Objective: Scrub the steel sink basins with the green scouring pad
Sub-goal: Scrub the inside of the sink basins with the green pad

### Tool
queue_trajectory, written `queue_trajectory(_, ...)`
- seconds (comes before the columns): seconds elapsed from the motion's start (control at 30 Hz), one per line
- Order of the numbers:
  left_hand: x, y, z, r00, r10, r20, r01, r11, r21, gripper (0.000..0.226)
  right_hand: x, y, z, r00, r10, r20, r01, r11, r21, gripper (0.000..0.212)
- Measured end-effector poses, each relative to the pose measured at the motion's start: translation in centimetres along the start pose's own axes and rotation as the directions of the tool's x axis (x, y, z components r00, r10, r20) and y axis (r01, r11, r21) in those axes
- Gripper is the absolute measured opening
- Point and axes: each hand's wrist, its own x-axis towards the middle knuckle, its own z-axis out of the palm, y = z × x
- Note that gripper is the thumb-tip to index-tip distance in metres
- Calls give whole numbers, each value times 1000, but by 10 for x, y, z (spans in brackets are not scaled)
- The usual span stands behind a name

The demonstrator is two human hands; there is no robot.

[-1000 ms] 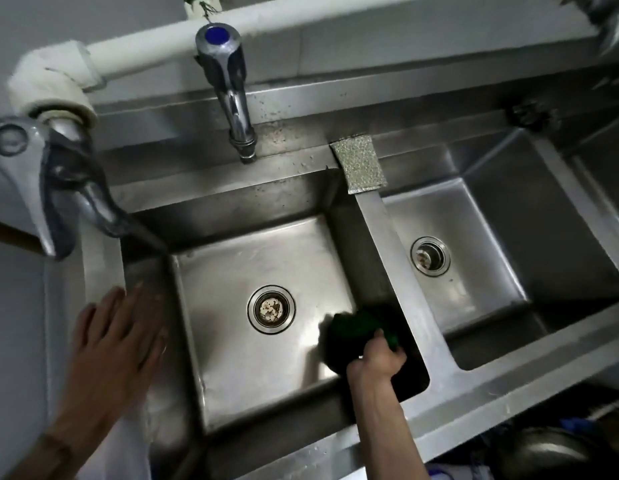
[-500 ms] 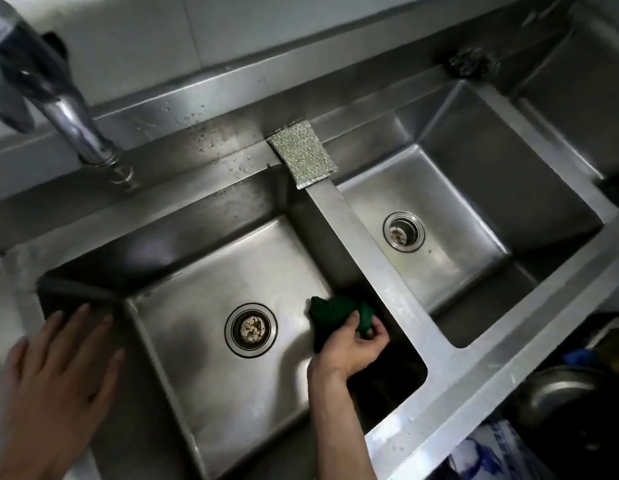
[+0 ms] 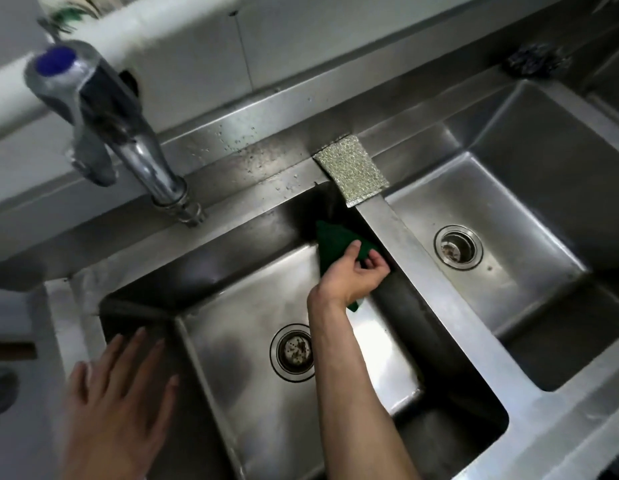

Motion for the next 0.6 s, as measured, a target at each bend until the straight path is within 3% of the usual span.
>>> queue_trajectory(0.07,1,1,-1,1000,-9,-5,9,1000,-8,85,5,6,3,999,-30,-14,30,1000,8,26)
queue_trajectory(0.23,-2,4,0,993,2,-122,-3,1000,-6,86,14,11,19,997,68,-33,-65,995,76,37)
queue_trajectory(0.4,-1,6,2,986,-24,-166,24,1000,-1,85,1,17,67,954,29,300,-16,999,-47,35)
queue_trajectory(0.6,-3,3,2,994,-49,-95,52,998,36,81,-3,38,64,875,6,485,94,979,-182,36)
